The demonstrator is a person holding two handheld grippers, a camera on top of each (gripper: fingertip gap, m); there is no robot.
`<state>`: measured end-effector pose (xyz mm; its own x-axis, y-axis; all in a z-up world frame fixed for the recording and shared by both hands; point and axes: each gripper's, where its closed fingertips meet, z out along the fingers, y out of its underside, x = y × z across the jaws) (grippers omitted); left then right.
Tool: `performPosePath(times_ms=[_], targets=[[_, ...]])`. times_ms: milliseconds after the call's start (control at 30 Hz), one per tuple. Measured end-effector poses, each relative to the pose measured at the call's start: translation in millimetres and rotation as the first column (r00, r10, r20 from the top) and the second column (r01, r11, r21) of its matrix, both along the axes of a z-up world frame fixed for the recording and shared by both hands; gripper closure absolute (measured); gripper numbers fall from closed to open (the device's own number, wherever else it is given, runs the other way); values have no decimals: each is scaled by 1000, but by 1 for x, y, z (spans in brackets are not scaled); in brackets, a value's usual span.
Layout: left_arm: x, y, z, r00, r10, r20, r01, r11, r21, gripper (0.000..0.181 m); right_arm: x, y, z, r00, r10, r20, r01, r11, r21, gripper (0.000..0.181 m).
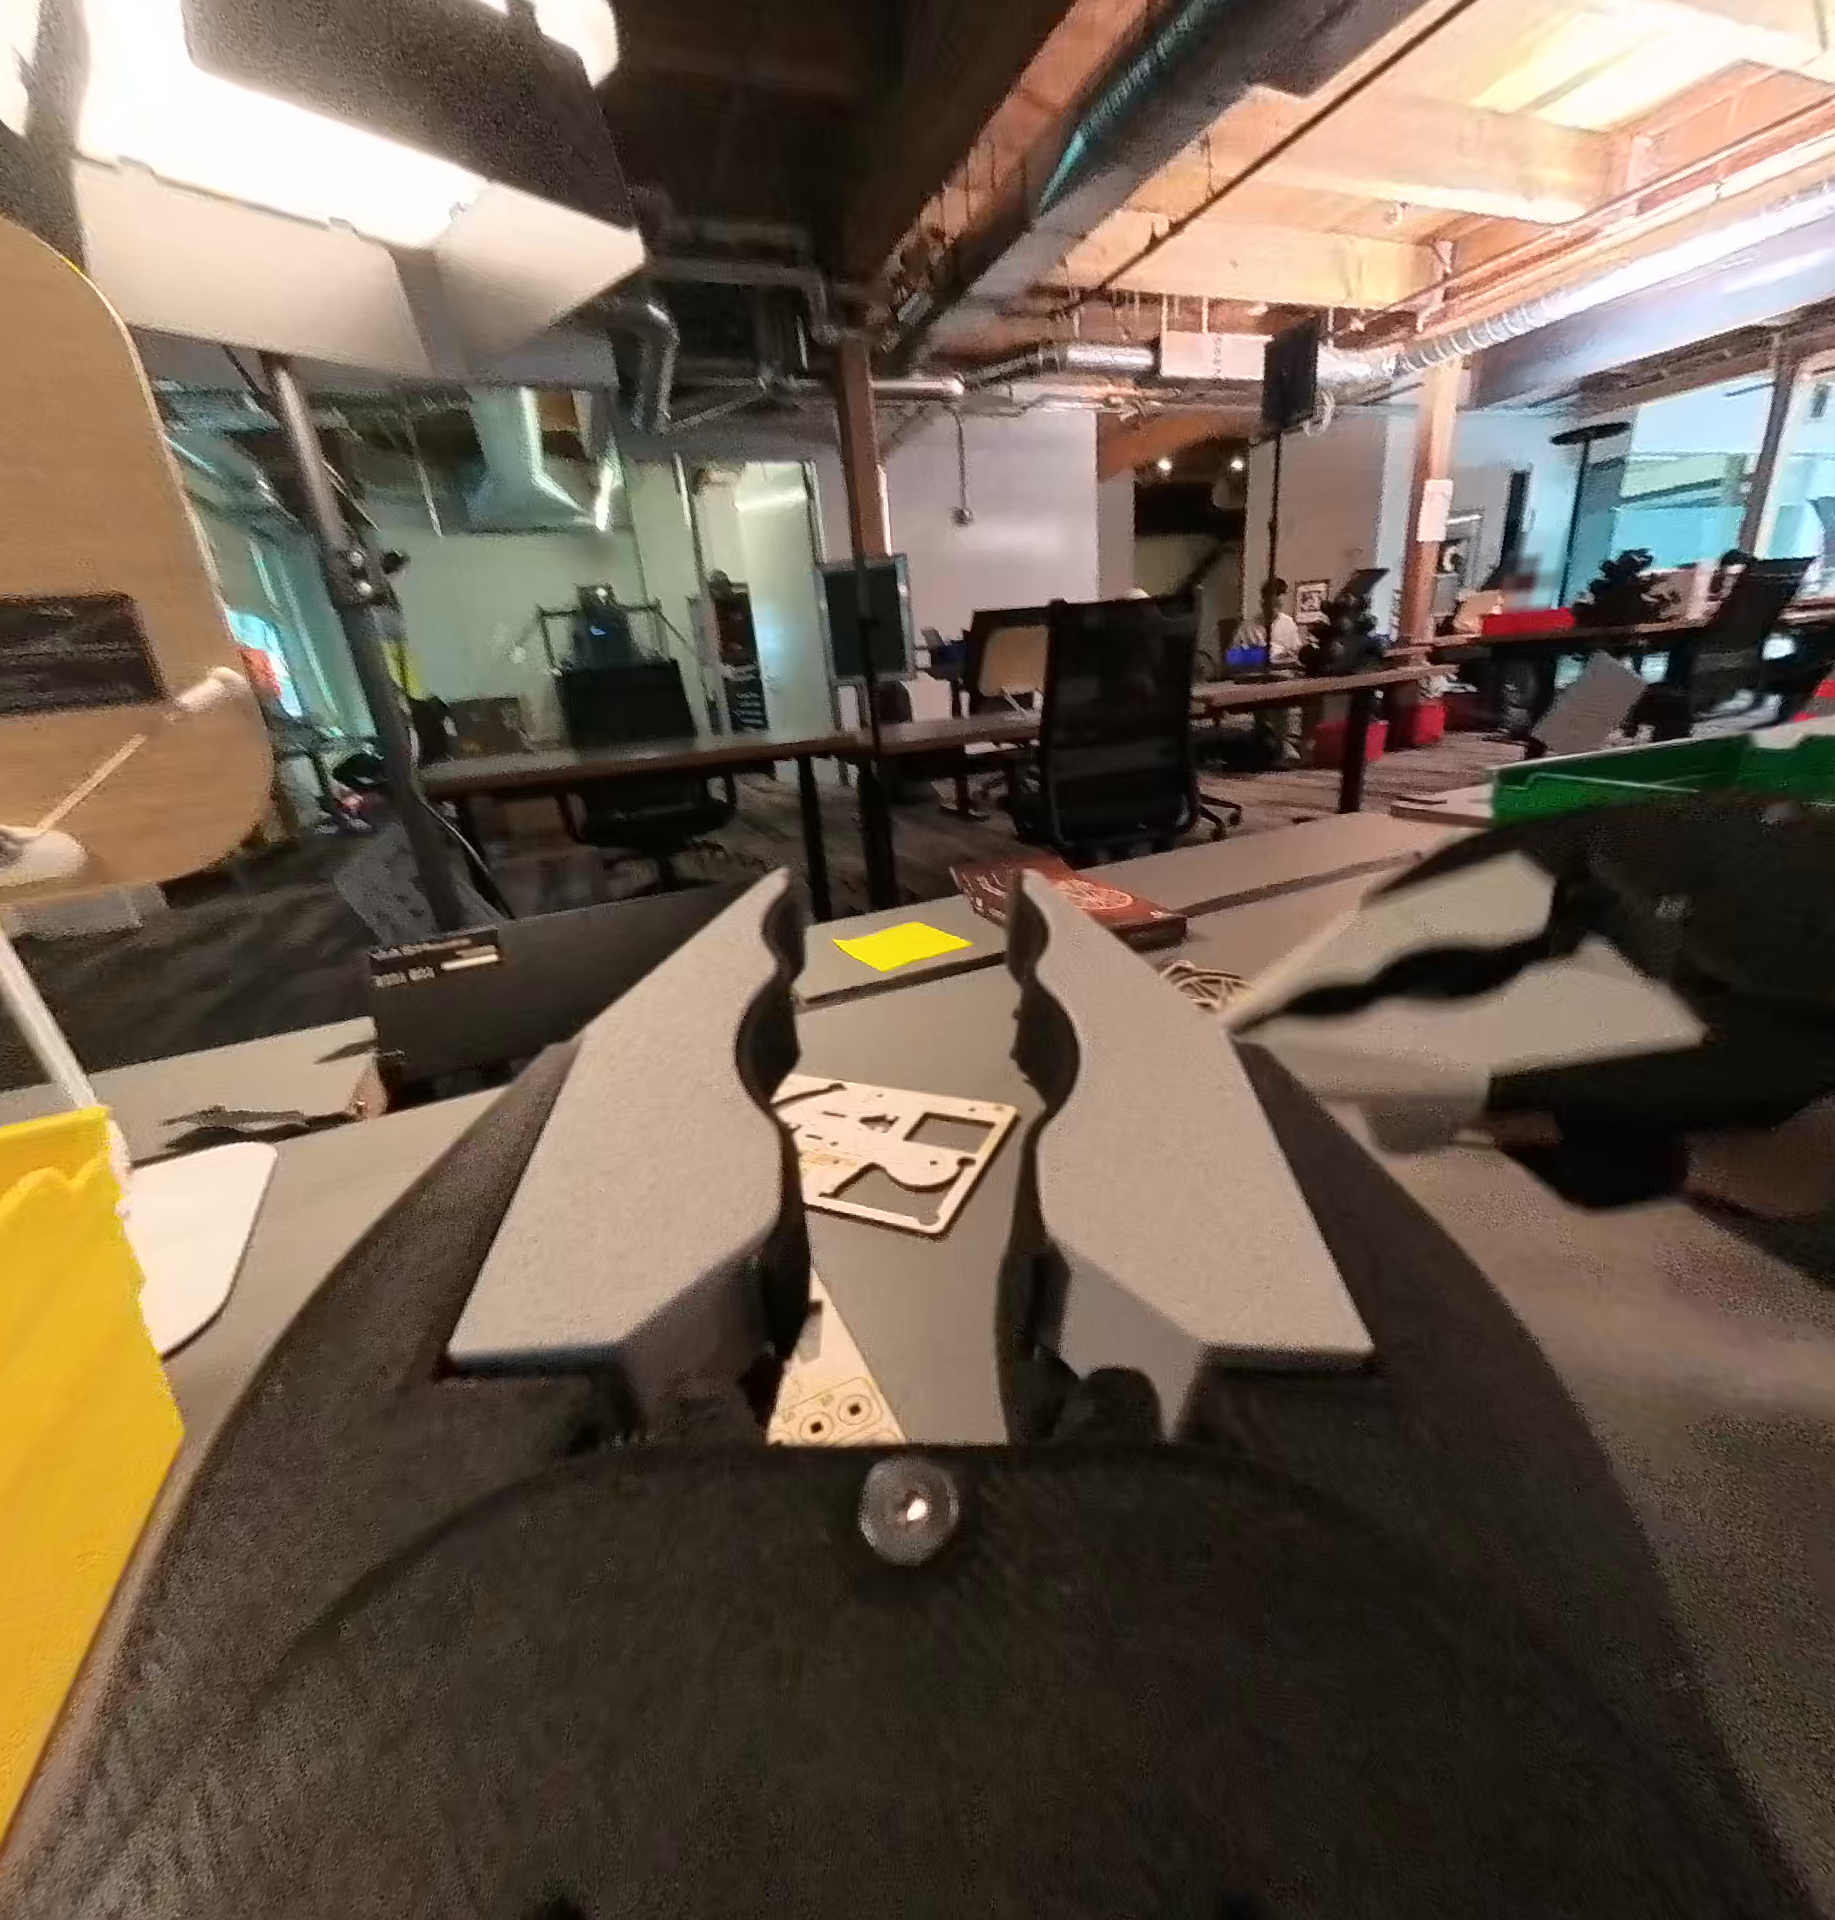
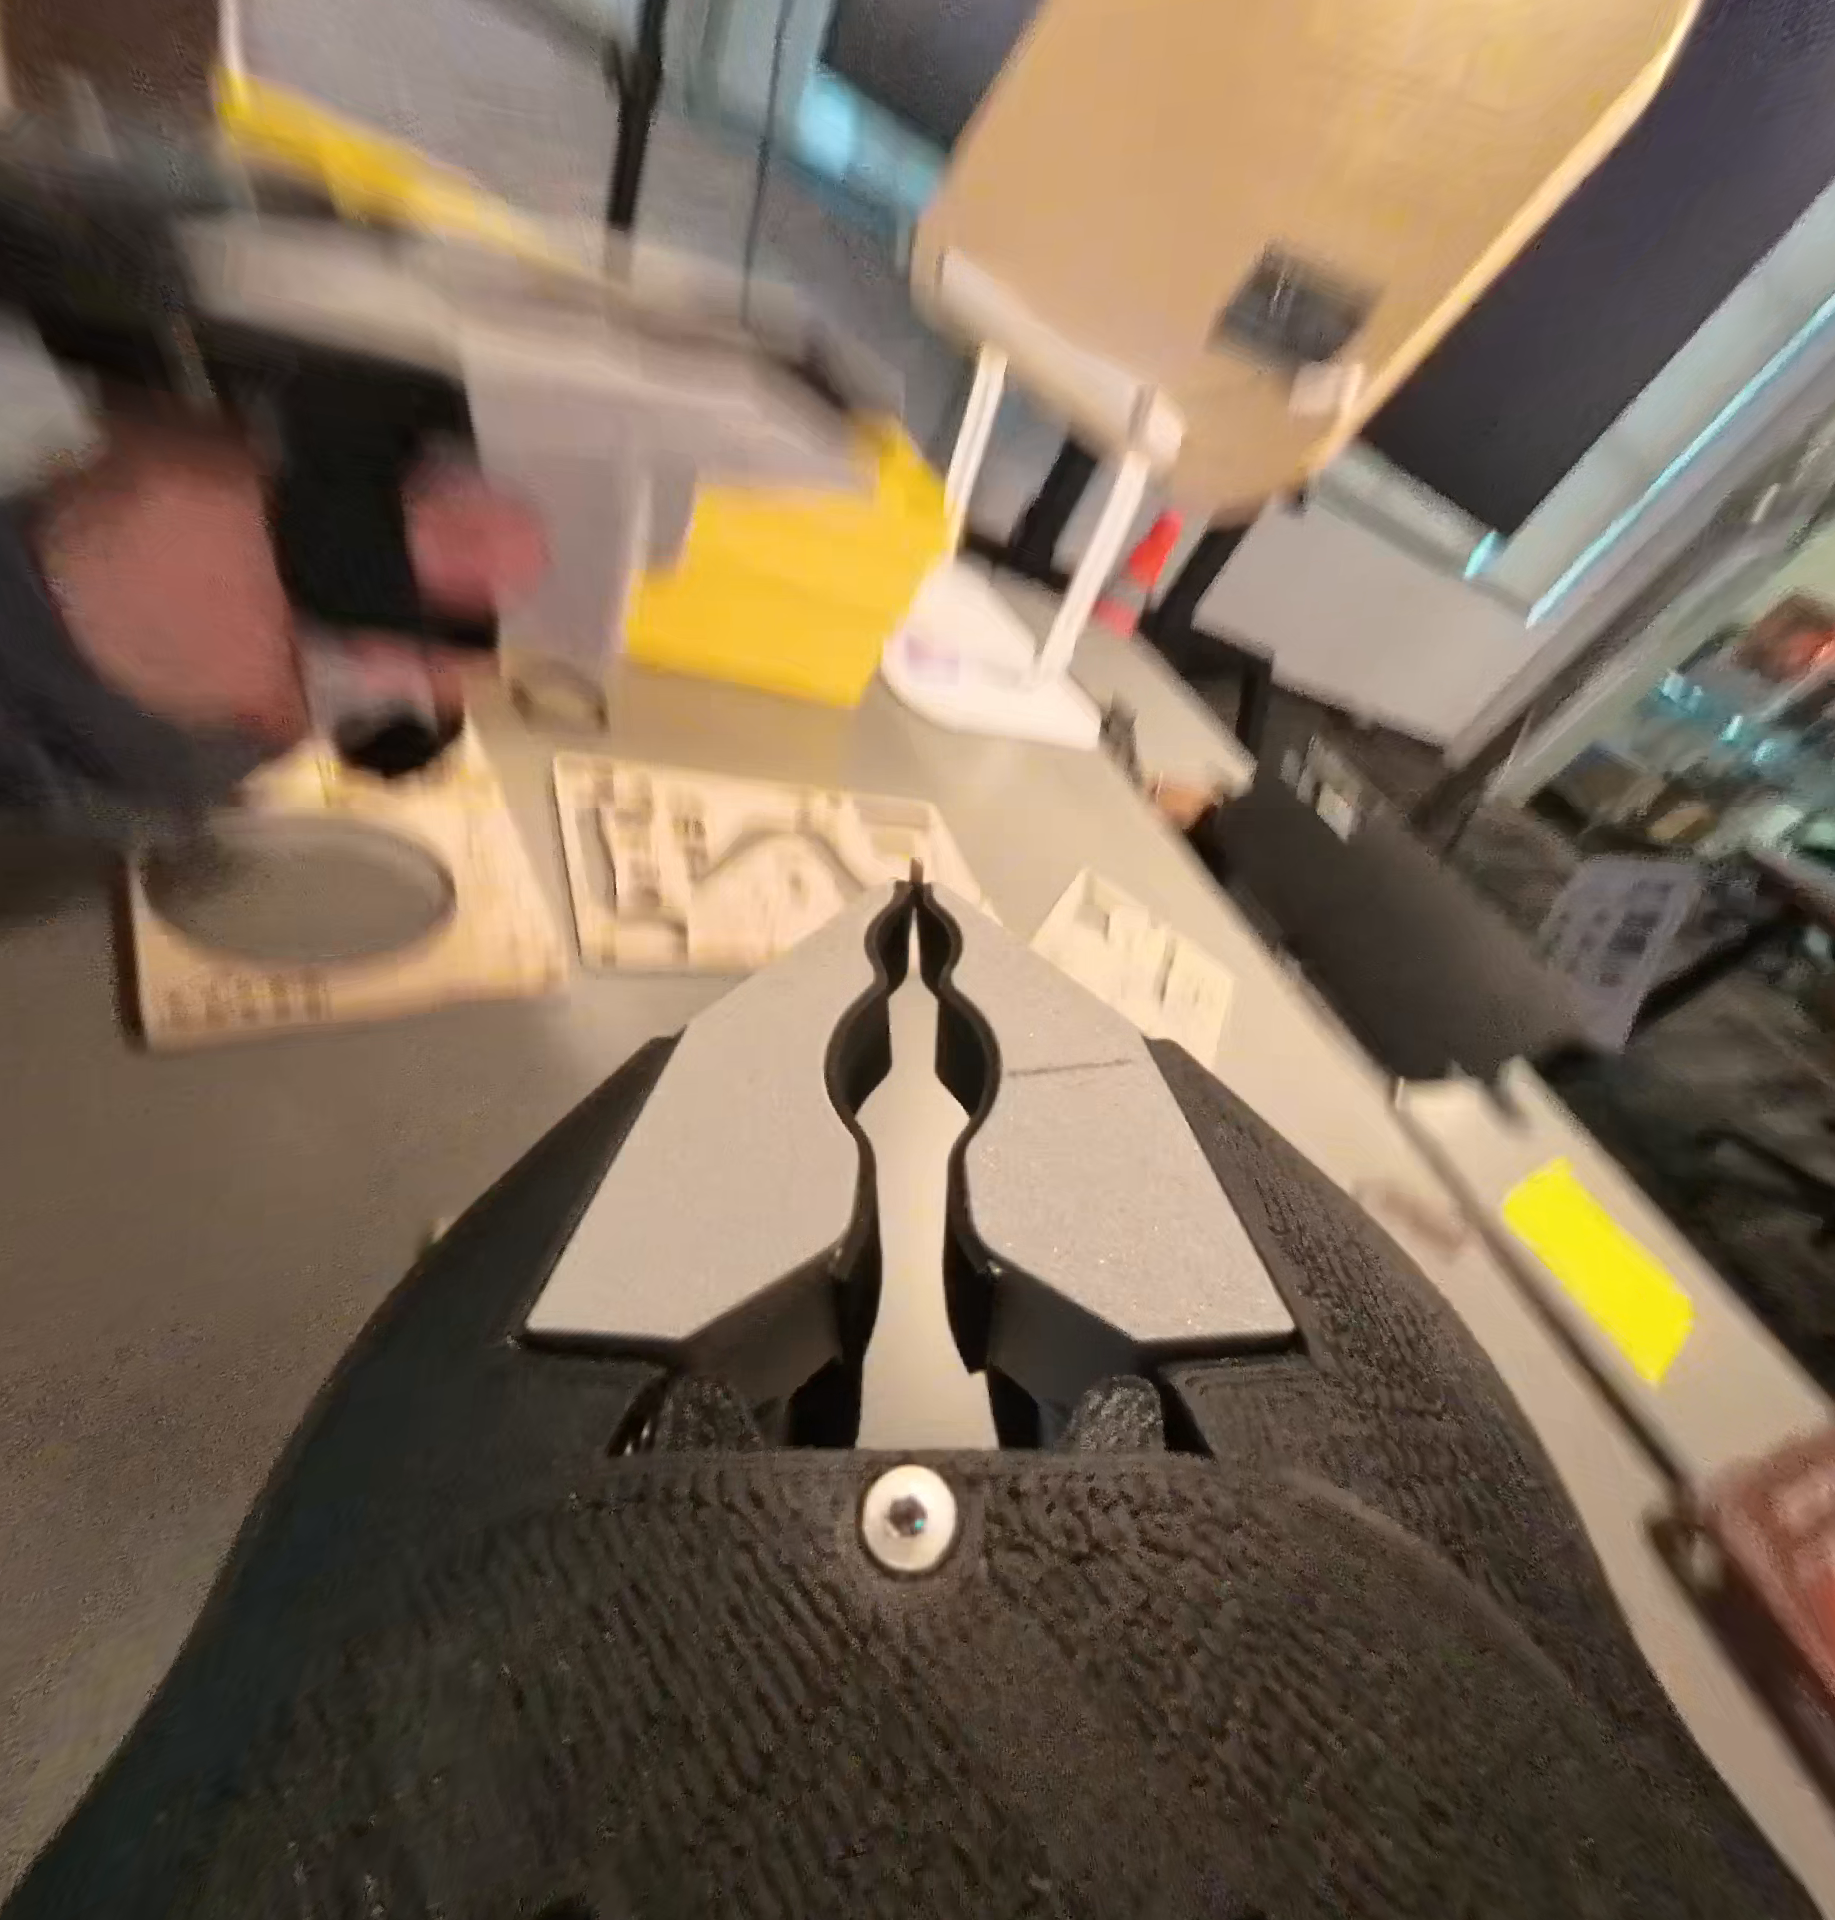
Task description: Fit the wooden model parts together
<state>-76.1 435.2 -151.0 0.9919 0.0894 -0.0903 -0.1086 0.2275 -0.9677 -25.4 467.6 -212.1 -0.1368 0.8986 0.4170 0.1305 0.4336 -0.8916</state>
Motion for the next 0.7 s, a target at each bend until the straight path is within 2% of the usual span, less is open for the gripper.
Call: performPosePath(times_ms=[67,100,167,233,300,367,433,533,600,700], targets=[[-1,3,-7,1000,13,25,-13,1000,-16,148,-22,-25,59,990,71,-124,-69,997,19,181],[-1,8,-14,999,-1,46,3,999,-51,148,-38,-38,87,984,114,-139,-107,993,58,181],[-2,17,-30,999,-4,47,9,992,-124,148,-80,-66,129,975,213,-64,-204,971,127,181],[-4,21,-40,1000,17,6,-16,984,-177,148,-128,-94,142,939,322,119,-336,933,131,181],[-2,22,-43,999,24,-38,-31,980,-197,148,-173,-117,126,854,380,355,-429,901,66,181],[0,23,-45,998,23,-64,-36,976,-217,148,-204,-138,96,726,404,557,-463,885,-39,166],[1,23,-47,997,21,-78,-38,974,-224,148,-230,-150,69,648,388,656,-430,897,-105,137],[0,24,-50,998,16,-61,-30,969,-246,148,-251,-154,34,560,319,764,-342,930,-138,106],[-2,25,-54,999,14,-42,-25,964,-263,148,-261,-143,16,539,228,811,-289,954,-76,89],[0,27,-58,1000,-3,-14,-1,960,-282,148,-266,-114,-6,513,43,857,-277,954,118,53]])
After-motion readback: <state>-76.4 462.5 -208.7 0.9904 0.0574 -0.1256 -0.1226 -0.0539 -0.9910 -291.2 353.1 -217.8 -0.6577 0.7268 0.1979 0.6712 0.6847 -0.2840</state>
